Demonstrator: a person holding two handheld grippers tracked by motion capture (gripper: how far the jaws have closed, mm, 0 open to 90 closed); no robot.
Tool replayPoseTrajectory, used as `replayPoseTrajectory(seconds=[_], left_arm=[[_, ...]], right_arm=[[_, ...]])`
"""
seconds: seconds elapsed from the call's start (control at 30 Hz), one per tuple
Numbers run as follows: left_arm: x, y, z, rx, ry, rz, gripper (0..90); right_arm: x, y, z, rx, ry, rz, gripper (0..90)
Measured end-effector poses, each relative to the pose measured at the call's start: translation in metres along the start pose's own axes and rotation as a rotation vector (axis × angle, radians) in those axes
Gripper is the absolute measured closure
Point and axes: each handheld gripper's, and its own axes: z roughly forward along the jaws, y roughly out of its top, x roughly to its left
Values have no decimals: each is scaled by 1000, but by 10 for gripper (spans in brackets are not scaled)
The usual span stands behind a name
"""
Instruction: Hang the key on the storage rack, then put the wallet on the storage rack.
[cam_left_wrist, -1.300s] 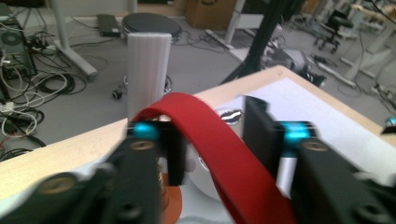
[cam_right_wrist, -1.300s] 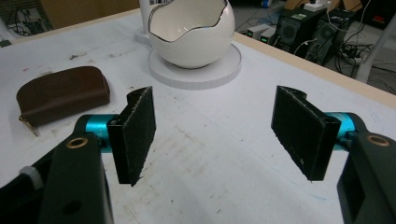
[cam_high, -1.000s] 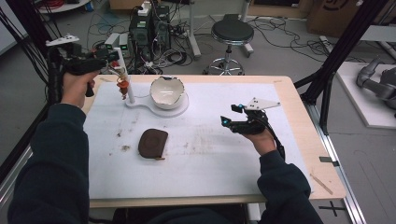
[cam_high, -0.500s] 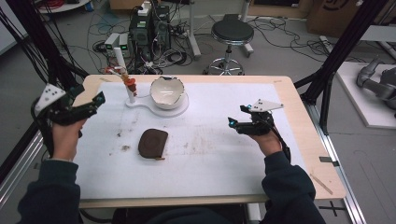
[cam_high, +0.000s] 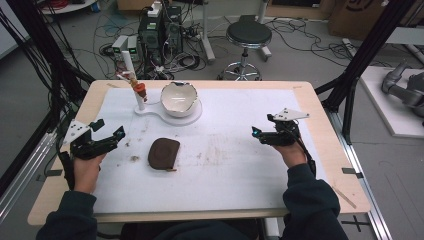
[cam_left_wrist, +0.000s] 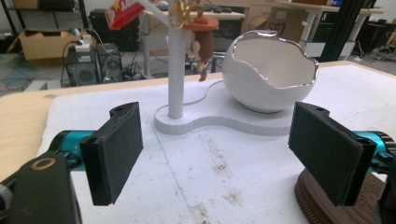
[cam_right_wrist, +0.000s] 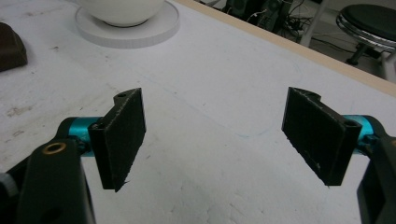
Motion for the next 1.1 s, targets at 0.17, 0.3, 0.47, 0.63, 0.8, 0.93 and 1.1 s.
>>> replayPoseTrajectory(seconds=[0.17, 0.3, 0.47, 0.63, 0.8, 0.93, 1.1], left_arm=[[-1, -2, -3, 11, 1, 3, 176], [-1, -1, -2, 9, 1, -6, 176], [-4, -3, 1, 29, -26, -14, 176], [-8, -2, 2, 32, -54, -21, 176], [-19, -3, 7, 58, -113, -45, 178], [-29, -8, 15, 132, -173, -59, 178], [-46, -19, 37, 305, -264, -72, 177]], right_arm=[[0, -2, -1, -1, -4, 6, 220], [2, 0, -4, -15, -3, -4, 220], [0, -2, -3, -7, -6, 7, 220], [1, -1, -3, -6, -7, -3, 220], [3, -2, 0, 2, 8, -9, 220], [5, -1, 1, 3, 16, -21, 220], [4, -1, 1, 2, 18, -8, 220]])
